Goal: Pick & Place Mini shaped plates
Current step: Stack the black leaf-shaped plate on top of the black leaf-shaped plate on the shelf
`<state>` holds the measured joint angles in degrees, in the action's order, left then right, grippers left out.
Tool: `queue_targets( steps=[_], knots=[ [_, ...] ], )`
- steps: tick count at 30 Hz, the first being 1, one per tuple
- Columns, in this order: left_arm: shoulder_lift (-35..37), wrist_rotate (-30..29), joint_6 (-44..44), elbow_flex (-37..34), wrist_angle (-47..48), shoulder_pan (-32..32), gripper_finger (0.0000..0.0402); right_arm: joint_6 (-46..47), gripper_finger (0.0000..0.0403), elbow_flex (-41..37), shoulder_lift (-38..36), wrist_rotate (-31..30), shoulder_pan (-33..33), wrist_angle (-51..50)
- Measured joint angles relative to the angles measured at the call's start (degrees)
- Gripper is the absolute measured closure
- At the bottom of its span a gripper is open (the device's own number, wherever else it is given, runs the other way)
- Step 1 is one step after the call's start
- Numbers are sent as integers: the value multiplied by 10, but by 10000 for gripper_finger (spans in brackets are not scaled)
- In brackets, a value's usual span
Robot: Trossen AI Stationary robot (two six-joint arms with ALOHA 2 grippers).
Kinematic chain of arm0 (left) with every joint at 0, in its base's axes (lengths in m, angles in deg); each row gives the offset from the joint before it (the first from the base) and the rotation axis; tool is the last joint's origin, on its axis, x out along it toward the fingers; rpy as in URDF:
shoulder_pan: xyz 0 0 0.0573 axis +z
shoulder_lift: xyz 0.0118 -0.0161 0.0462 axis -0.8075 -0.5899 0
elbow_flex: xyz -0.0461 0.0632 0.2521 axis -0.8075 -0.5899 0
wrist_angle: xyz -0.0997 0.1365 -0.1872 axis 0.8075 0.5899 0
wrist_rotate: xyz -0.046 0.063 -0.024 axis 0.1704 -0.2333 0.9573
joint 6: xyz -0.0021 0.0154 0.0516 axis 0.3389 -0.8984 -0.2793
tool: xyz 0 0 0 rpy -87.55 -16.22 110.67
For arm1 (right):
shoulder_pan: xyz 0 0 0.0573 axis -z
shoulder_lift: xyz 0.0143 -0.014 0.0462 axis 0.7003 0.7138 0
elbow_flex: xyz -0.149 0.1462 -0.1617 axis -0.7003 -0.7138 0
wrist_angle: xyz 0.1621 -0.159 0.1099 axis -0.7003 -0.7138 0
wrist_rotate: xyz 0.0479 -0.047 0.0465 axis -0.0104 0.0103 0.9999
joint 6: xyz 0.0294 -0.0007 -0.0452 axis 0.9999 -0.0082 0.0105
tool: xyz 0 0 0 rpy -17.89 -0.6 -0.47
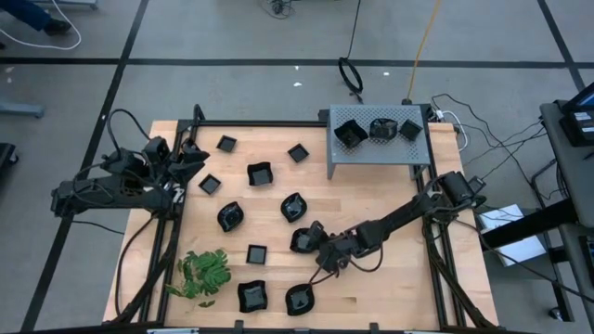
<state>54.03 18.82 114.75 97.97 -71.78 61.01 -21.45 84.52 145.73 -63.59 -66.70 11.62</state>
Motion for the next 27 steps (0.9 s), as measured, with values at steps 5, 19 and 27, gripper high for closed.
queue_targets(
  steps=[5, 19, 27],
  knots=[
    [0, -1, 0, 0, 0, 0, 229, 91, 397, -1, -45, 1, 1, -7],
    [0, -28, 2, 0, 0, 0, 229, 203, 402, 0, -291, -199, 39, -18],
    [0, -112, 1, 0, 0, 0, 229, 427, 402, 0, -427, -343, 159, -144]
  ],
)
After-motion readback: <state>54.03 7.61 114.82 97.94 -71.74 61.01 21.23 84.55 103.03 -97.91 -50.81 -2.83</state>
